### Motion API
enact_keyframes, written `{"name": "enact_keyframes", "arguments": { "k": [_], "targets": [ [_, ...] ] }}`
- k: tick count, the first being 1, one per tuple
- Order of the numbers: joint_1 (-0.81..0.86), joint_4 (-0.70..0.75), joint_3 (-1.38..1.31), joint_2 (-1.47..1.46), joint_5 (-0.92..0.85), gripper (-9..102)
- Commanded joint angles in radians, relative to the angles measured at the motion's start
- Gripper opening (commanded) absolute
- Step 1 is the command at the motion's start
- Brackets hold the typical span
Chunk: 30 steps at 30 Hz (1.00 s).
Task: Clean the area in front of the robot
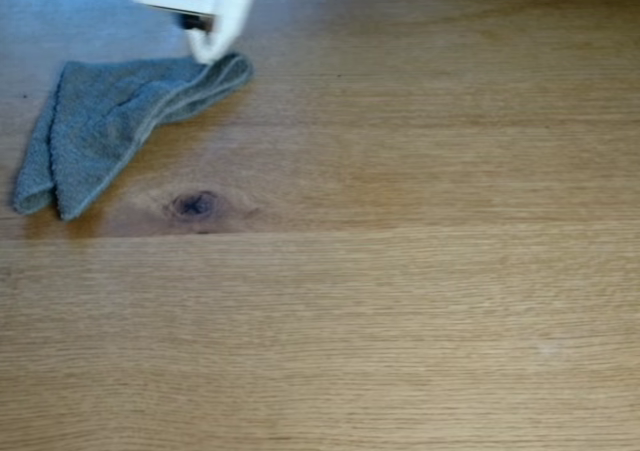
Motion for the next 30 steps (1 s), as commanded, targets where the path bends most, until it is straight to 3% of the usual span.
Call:
{"name": "enact_keyframes", "arguments": {
  "k": [1, 9, 16, 30],
  "targets": [
    [-0.144, 0.040, -0.023, 0.048, 0.028, 0],
    [-0.189, -0.021, -0.023, 0.060, 0.055, 0],
    [-0.121, 0.084, 0.031, 0.230, 0.098, 0],
    [-0.060, -0.061, 0.739, 0.954, 0.031, 0]
  ]
}}
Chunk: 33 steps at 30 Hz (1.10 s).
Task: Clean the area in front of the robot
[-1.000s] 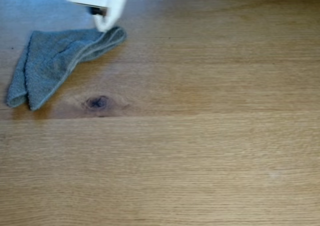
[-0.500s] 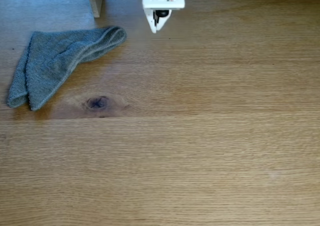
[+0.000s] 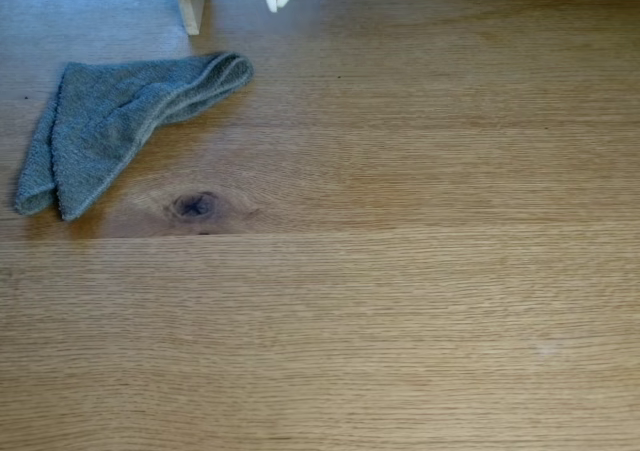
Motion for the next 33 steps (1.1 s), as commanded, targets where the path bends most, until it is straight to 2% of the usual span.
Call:
{"name": "enact_keyframes", "arguments": {
  "k": [1, 8, 11, 20, 23, 29, 33],
  "targets": [
    [0.006, -0.041, 0.124, 0.282, -0.014, 0],
    [-0.025, -0.155, 0.291, 0.549, -0.021, 0],
    [-0.026, -0.149, 0.307, 0.598, -0.031, 0],
    [-0.052, 0.192, 0.382, 0.834, 0.011, 0],
    [-0.031, 0.210, 0.472, 0.913, -0.028, 0],
    [-0.067, 0.353, 0.592, 0.916, -0.071, 0],
    [-0.071, 0.347, 0.670, 0.916, -0.069, 0]
  ]
}}
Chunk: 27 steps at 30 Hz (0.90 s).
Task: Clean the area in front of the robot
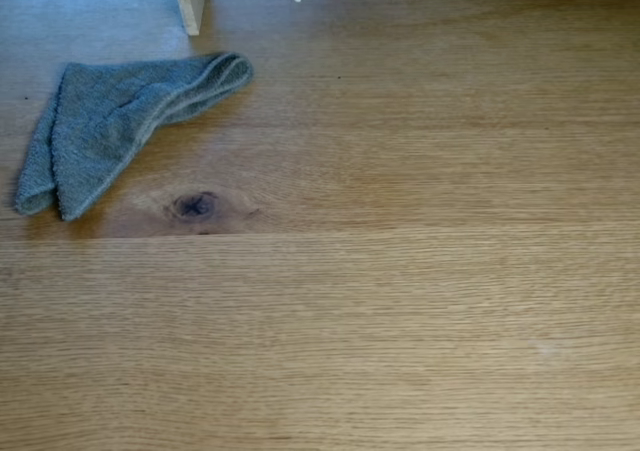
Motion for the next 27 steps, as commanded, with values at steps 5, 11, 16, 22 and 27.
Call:
{"name": "enact_keyframes", "arguments": {
  "k": [5, 11, 16, 22, 27],
  "targets": [
    [-0.028, -0.072, 0.213, 0.008, -0.083, 0],
    [-0.115, -0.074, 0.225, 0.009, -0.057, 0],
    [-0.101, -0.071, 0.222, 0.009, -0.020, 0],
    [-0.043, -0.071, 0.222, 0.009, -0.026, 0],
    [-0.043, -0.071, 0.222, 0.009, -0.026, 0]
  ]
}}
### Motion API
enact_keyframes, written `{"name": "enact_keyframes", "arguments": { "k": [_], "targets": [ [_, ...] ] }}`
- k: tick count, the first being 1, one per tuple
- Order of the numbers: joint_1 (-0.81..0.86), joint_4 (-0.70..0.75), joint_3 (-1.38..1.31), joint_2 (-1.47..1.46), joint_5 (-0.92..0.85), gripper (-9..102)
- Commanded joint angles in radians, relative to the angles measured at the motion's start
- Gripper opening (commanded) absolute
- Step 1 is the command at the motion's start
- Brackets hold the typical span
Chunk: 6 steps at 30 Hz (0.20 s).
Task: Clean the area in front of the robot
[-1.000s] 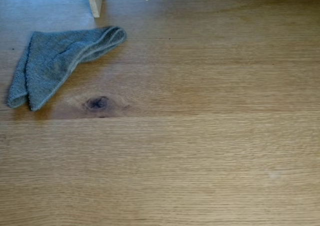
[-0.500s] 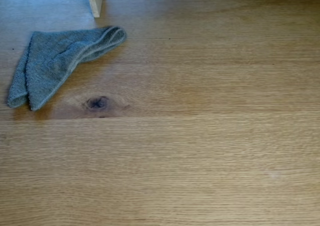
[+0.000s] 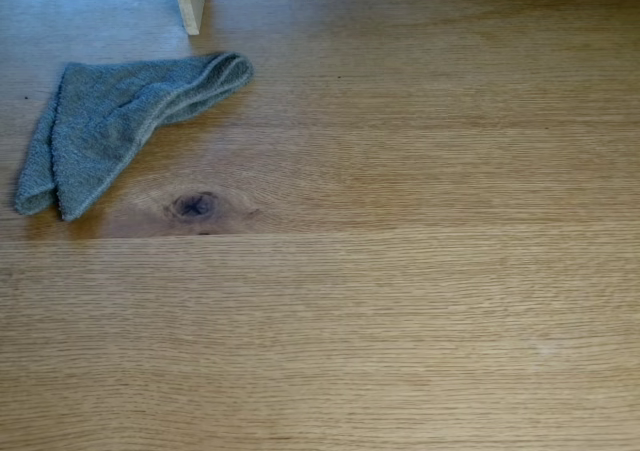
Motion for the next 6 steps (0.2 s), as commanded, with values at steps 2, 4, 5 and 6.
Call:
{"name": "enact_keyframes", "arguments": {
  "k": [2, 4, 5, 6],
  "targets": [
    [0.009, -0.018, 0.106, 0.008, 0.000, 0],
    [0.009, -0.018, 0.106, 0.008, 0.000, 0],
    [0.009, -0.018, 0.106, 0.008, 0.000, 0],
    [0.009, -0.018, 0.106, 0.008, 0.000, 0]
  ]
}}
